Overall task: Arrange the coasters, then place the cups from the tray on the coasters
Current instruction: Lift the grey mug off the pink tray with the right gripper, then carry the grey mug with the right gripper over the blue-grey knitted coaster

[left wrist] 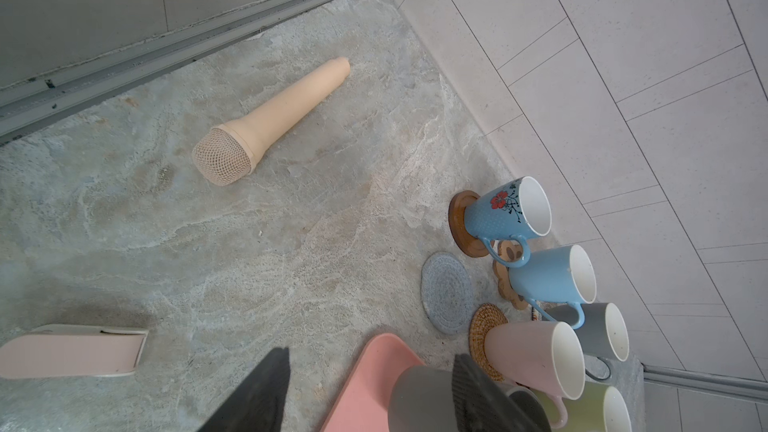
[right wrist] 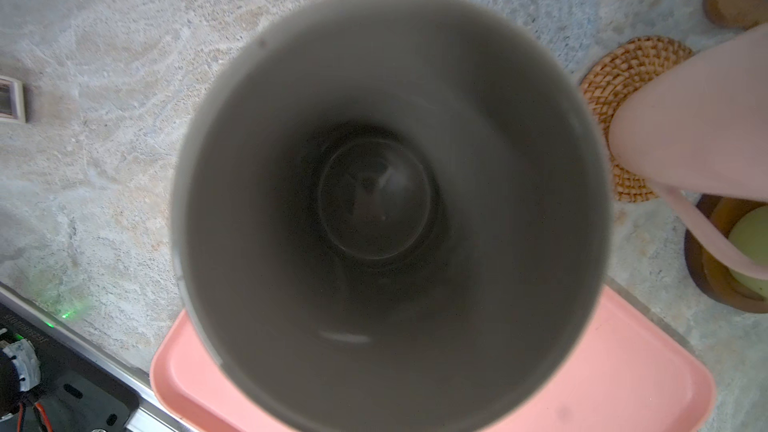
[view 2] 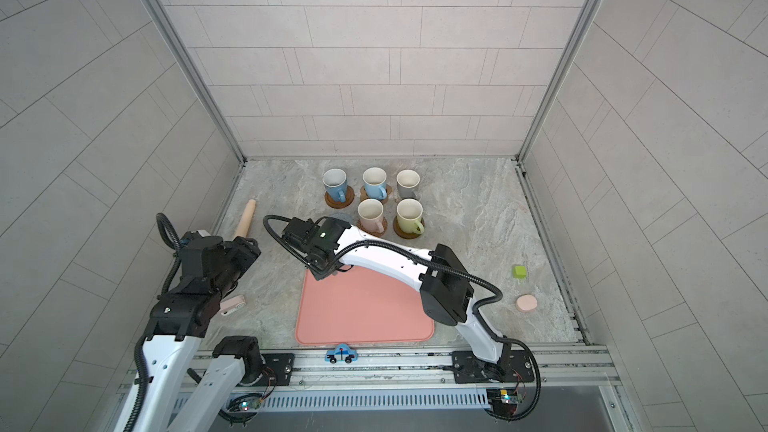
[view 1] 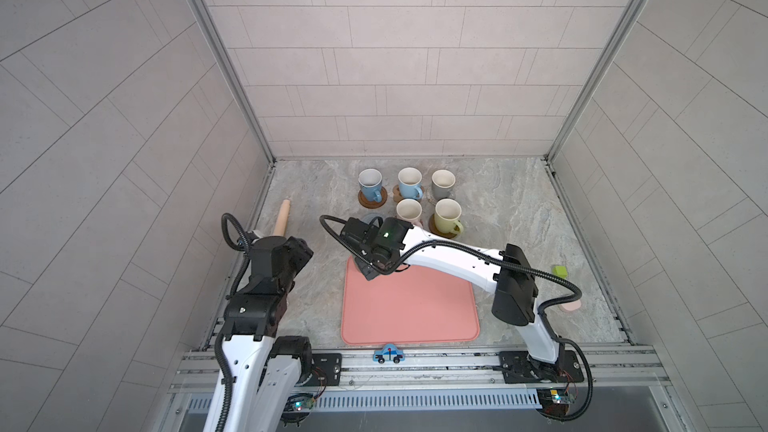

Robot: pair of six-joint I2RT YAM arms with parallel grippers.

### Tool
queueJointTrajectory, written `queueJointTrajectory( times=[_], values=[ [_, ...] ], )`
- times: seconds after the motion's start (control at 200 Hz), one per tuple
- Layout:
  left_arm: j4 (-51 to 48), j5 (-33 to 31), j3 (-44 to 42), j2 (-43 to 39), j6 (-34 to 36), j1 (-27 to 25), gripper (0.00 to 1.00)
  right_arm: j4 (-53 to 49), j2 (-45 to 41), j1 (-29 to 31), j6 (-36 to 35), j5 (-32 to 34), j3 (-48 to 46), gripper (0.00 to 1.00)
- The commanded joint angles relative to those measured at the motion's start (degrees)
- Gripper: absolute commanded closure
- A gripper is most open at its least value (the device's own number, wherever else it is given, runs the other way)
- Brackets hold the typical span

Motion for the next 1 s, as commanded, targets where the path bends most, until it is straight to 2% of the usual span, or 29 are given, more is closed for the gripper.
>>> queueJointTrajectory(
  times=[0.0,0.996],
  values=[
    [0.8,-0.4,-0.4,0.0,-0.9,0.3,0.31,0.3,-3.4,-0.4,-0.8,1.9,2.8,0.89],
    [0.7,0.2,-0.8,-0.3,-1.4,0.3,0.31,-3.3,3.0,-8.4,-7.3,-1.0,15.0,0.89]
  ],
)
